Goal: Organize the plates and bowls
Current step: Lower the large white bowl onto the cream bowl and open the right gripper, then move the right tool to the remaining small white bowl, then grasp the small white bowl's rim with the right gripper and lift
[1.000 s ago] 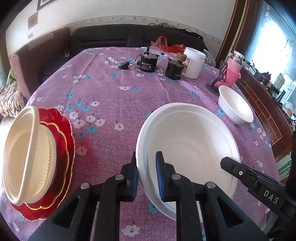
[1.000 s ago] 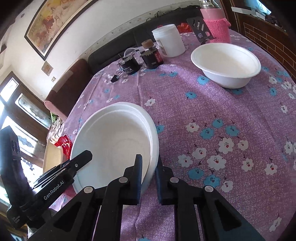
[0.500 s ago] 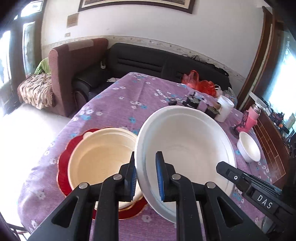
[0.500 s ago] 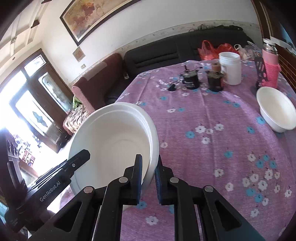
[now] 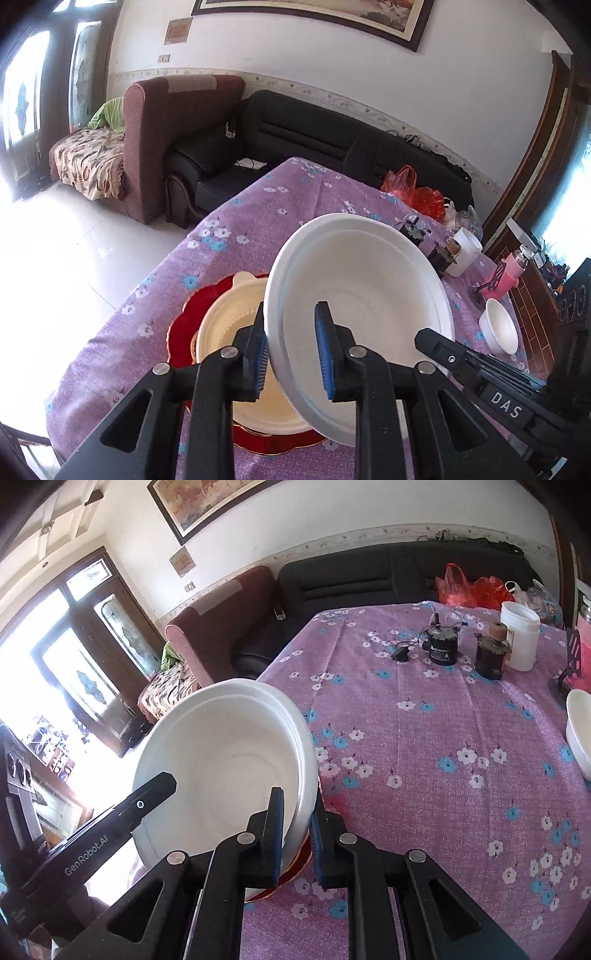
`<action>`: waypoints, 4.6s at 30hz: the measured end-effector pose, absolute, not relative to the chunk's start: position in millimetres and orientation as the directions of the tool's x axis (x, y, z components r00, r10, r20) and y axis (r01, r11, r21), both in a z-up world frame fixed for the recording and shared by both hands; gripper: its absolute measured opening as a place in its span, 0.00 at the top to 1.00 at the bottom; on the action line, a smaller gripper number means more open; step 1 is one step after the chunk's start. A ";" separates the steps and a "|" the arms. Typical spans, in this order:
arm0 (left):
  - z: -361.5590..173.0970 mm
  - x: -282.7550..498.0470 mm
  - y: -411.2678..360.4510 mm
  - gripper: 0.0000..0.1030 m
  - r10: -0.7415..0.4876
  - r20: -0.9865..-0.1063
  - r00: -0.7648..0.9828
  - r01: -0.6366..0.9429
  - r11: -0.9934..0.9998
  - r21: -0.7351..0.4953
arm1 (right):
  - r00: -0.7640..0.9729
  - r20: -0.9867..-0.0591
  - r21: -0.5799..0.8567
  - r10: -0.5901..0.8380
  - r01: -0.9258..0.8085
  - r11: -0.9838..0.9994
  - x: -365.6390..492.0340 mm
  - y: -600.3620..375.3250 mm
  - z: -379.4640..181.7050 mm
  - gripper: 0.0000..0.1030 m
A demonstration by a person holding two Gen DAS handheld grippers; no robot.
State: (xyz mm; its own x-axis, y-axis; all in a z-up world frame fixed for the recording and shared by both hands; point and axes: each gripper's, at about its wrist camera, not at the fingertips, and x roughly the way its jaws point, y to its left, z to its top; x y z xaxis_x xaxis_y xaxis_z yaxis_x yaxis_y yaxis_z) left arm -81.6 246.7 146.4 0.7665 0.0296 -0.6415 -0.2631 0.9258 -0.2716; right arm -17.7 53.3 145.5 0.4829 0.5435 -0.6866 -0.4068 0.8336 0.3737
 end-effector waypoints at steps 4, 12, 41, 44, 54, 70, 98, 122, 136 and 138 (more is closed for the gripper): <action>149.9 -88.6 255.2 0.74 0.108 -0.629 0.770 -0.307 0.927 -0.217 | 0.457 -0.697 0.361 0.553 -0.443 0.821 -14.3 77.8 143.8 0.86; 98.4 -69.0 273.3 0.72 0.148 -0.747 0.648 -0.373 0.917 -0.142 | 0.407 -0.748 0.340 0.524 -0.443 0.830 -10.8 106.3 109.7 0.85; 152.9 -129.2 254.7 0.18 0.291 -0.543 0.788 -0.404 0.909 -0.098 | 0.519 -0.636 0.419 0.571 -0.389 0.820 -22.4 66.3 127.3 0.45; 154.0 -125.6 227.0 0.16 0.306 -0.523 0.796 -0.367 0.930 -0.014 | 0.550 -0.623 0.410 0.556 -0.375 0.831 -29.3 48.9 130.8 0.43; 142.3 -113.3 168.6 0.16 0.241 -0.573 0.783 -0.237 0.968 0.084 | 0.557 -0.627 0.437 0.545 -0.327 0.838 -39.6 5.5 120.1 0.42; 144.7 -107.2 87.3 0.16 0.223 -0.568 0.792 -0.127 0.971 0.204 | 0.603 -0.614 0.474 0.509 -0.234 0.849 -44.6 -78.2 114.6 0.42; 96.8 -77.7 17.9 0.16 -0.050 -0.715 0.697 0.140 0.988 0.068 | 0.698 -0.668 0.445 0.258 0.097 0.890 -54.2 -255.9 92.2 0.41; 18.1 -34.6 39.2 0.16 -0.158 -0.728 0.667 0.064 0.986 -0.155 | 0.699 -0.708 0.448 0.104 0.330 0.831 27.6 -316.9 82.3 0.41; 6.3 -25.8 41.7 0.15 -0.169 -0.764 0.622 0.045 0.983 -0.180 | 0.609 -0.793 0.348 0.016 0.431 0.832 111.2 -321.5 58.0 0.40; 6.2 -25.6 40.8 0.15 -0.169 -0.764 0.622 0.049 0.983 -0.177 | 0.586 -0.810 0.327 0.013 0.433 0.840 120.4 -316.1 50.5 0.40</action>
